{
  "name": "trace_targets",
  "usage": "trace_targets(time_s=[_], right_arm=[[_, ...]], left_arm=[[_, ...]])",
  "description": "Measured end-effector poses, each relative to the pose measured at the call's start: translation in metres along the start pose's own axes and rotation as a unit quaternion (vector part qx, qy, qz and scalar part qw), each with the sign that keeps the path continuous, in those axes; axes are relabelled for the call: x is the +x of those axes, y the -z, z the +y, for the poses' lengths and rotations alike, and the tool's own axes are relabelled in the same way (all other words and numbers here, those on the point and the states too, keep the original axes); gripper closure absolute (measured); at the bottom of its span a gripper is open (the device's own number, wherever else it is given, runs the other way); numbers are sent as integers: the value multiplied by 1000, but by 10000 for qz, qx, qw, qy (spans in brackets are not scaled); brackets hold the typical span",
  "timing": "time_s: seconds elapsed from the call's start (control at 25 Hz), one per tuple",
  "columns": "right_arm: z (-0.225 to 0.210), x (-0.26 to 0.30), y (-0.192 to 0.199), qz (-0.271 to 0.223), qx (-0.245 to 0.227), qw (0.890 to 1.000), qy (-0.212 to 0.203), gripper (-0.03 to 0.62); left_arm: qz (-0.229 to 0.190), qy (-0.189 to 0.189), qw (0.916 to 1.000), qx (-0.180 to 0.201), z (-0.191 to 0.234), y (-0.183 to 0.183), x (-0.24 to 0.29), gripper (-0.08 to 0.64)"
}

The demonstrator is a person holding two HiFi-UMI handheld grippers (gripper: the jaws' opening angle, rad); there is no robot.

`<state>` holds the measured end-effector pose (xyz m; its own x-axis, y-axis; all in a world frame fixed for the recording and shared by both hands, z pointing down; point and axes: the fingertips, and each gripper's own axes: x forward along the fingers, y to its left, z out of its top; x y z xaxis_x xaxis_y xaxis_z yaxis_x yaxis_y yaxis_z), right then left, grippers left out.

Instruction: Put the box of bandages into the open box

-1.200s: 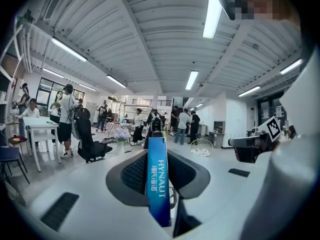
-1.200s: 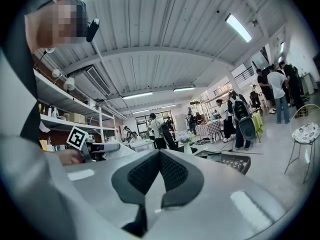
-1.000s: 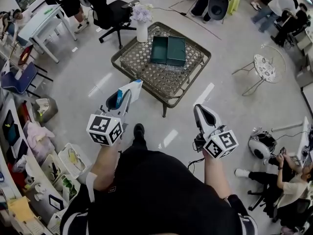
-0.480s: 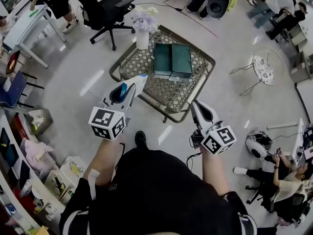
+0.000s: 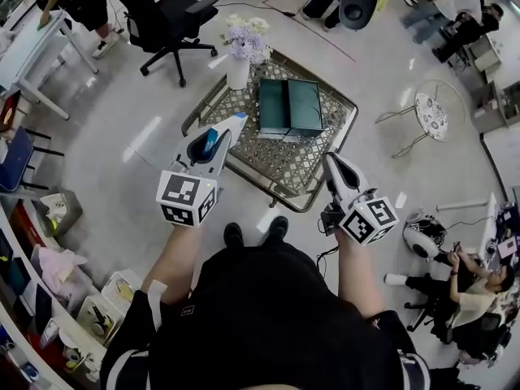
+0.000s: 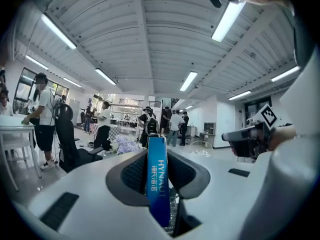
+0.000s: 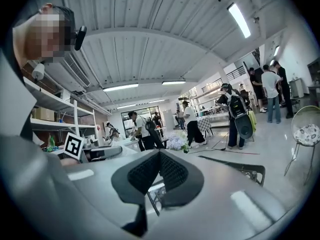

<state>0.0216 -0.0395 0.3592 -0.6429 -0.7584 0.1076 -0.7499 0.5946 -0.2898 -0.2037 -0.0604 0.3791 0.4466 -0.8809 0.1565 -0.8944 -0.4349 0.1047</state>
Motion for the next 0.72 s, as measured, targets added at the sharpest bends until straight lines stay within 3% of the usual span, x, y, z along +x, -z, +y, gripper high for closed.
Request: trace_targets(time_s=[0.32,0.52,0.72], right_arm=[[-24,39,-38,-481,250,9985,-28,583],[-46,64,-39,-408,320,9982,-288,583],[-106,67,-33,-242,493,9982,-245,583]], left_arm=[[135,133,9997,122,-6,0,28,472],[300,46,9995,55,-8,6,57,472],[474,82,9988,45,-22,6,111,472]])
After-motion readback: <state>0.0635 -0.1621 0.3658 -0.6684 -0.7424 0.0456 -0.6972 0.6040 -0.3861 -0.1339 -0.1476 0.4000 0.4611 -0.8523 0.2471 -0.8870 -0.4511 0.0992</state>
